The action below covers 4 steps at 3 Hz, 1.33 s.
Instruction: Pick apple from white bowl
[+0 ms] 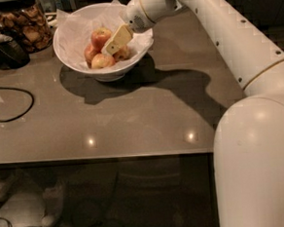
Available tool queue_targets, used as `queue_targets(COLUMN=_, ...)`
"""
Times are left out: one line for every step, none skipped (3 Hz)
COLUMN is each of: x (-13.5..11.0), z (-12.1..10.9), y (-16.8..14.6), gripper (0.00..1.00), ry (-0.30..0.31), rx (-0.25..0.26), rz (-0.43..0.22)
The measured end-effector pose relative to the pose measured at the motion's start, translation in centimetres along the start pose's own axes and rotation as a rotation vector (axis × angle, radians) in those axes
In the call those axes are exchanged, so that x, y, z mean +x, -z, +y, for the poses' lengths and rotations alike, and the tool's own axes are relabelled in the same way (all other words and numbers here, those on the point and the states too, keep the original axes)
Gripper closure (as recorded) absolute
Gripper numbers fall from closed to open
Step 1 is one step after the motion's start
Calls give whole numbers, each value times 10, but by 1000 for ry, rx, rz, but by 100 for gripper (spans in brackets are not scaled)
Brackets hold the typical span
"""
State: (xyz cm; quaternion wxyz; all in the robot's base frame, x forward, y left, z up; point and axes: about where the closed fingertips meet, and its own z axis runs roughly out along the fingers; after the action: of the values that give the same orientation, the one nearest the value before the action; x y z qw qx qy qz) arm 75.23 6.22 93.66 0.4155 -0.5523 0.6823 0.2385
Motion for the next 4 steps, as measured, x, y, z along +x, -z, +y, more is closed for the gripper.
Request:
queue_targets(x=4, z=0, y=-7, gripper=0, ry=-7, rx=-13, rz=6)
queue_targets(x=4, z=2, y=-17, gripper=0, ry=-3, rx=-37, rz=19)
queue_targets(x=-2, z=8, y=-29, gripper=0, ry=19, rx=-80, rz=30)
queue_targets(x=-12, z=15, y=-37, gripper=0, ry=51, rx=-124, rz=38)
